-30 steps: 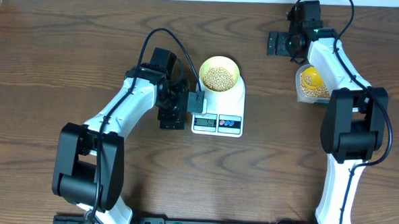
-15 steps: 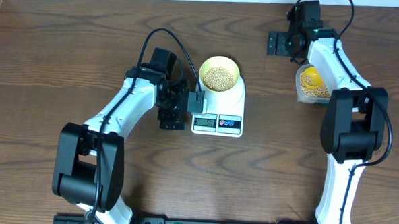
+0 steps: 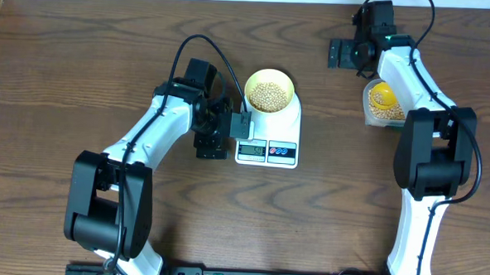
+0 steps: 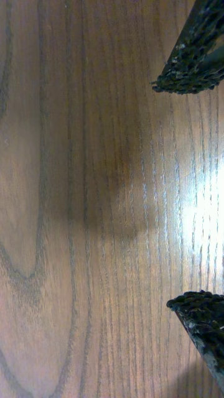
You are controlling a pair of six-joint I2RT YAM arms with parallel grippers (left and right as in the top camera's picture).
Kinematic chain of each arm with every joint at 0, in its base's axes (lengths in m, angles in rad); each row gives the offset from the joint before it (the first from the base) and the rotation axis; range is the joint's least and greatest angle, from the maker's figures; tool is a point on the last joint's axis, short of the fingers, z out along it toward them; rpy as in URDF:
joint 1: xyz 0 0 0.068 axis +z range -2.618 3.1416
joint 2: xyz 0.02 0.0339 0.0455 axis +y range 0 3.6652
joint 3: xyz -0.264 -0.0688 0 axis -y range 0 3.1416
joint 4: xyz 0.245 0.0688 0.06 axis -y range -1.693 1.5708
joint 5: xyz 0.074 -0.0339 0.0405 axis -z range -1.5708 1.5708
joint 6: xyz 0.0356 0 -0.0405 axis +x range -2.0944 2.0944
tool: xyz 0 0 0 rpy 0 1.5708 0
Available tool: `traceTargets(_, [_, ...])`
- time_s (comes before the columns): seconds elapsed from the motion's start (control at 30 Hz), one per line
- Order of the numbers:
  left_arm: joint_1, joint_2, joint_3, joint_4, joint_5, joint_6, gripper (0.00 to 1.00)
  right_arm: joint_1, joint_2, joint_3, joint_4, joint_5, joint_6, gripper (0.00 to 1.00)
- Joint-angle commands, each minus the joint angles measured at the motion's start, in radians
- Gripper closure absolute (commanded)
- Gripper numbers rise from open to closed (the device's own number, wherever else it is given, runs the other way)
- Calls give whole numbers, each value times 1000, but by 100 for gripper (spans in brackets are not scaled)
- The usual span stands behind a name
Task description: Scoop item into bowl and weigh 50g on scale
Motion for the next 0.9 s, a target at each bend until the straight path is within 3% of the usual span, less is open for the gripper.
traceTargets(0.0, [-4,-22,-11,0,19,-8,2,8,2,-1,0,12,11,1])
traceTargets(0.87, [-3,-22,-11,30,-26,-8,2,8,2,-1,0,12,11,1])
